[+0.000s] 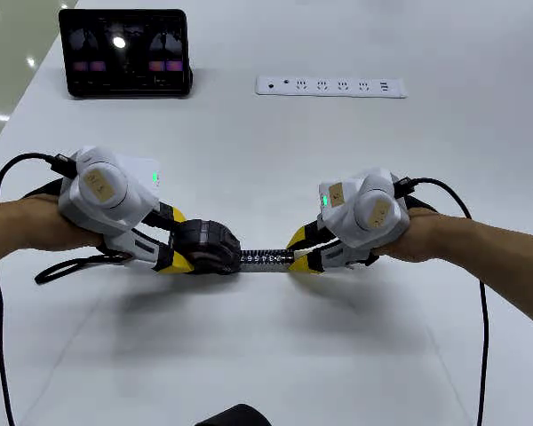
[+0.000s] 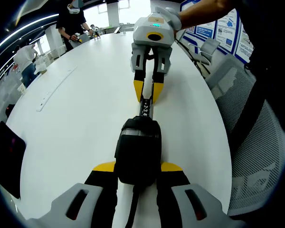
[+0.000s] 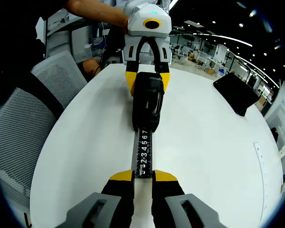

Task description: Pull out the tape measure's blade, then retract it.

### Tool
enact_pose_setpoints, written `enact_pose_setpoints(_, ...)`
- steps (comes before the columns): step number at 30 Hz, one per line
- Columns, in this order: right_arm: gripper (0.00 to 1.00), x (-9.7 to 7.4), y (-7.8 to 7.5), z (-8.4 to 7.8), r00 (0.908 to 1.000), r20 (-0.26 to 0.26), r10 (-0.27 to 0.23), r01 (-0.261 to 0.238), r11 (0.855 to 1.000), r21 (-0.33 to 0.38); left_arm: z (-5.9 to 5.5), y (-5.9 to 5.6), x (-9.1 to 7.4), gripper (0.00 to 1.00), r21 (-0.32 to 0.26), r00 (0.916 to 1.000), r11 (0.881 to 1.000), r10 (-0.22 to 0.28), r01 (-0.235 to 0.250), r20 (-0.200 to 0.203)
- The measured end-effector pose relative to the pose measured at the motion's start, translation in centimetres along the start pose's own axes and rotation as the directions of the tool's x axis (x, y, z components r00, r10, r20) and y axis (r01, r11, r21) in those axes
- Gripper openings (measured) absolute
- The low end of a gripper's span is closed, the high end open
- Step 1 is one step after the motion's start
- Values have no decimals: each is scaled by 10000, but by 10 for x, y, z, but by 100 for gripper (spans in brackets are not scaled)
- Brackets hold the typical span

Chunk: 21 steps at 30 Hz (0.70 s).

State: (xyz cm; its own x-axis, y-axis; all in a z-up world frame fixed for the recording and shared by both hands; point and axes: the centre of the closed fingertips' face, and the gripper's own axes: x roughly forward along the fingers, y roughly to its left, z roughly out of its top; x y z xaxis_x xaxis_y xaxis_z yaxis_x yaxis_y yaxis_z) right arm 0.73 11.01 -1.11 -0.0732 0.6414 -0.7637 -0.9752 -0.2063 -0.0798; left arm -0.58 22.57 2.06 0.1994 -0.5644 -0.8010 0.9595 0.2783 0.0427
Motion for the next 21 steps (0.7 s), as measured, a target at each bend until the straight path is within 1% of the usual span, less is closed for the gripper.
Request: enact_pose_setpoints(21, 10, -27, 2, -30, 9995, -278, -132, 137, 9998, 171, 1, -1, 0, 25, 8, 10000, 10000, -14, 14, 3)
